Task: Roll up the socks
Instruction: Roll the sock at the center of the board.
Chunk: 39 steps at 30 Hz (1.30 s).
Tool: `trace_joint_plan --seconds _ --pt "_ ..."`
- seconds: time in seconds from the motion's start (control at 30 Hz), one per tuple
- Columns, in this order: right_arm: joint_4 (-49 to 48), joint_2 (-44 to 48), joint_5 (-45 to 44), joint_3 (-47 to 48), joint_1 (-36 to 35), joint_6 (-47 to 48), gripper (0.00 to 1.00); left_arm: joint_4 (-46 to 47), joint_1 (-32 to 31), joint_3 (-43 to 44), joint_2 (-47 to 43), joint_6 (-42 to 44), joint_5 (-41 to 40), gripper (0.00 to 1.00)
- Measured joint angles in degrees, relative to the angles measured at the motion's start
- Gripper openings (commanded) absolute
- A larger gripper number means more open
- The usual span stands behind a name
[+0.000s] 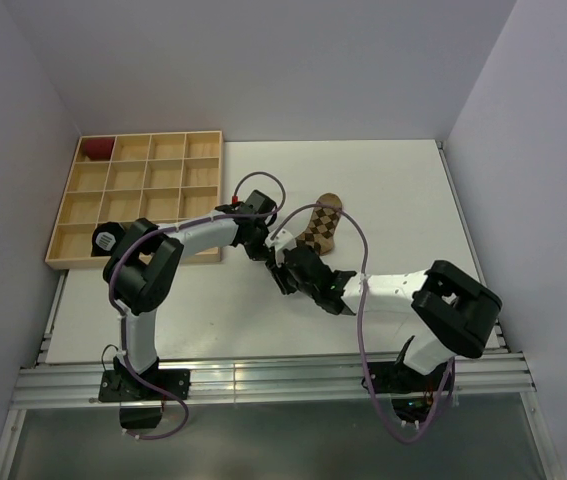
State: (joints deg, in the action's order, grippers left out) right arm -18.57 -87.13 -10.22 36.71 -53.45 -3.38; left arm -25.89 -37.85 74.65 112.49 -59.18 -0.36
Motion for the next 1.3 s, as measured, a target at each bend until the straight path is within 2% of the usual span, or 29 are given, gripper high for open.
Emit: trace_joint_plan --seconds 0.2,0.57,1.3 --pt "-0.3 -2.5 -0.7 1.7 -0.4 1.4 0.38 0.0 0.0 0.0 0.0 0.0 0.1 0.07" --pt "2.8 -9.9 -2.6 6.6 -0.4 1.3 0.38 0.1 0.1 0.0 0.0 0.0 0.2 0.07" --pt "7.8 -12.8 -7.8 10.6 0.8 -3.3 0.38 0.4 1.7 -0.6 0.0 -0.6 1.9 0.06"
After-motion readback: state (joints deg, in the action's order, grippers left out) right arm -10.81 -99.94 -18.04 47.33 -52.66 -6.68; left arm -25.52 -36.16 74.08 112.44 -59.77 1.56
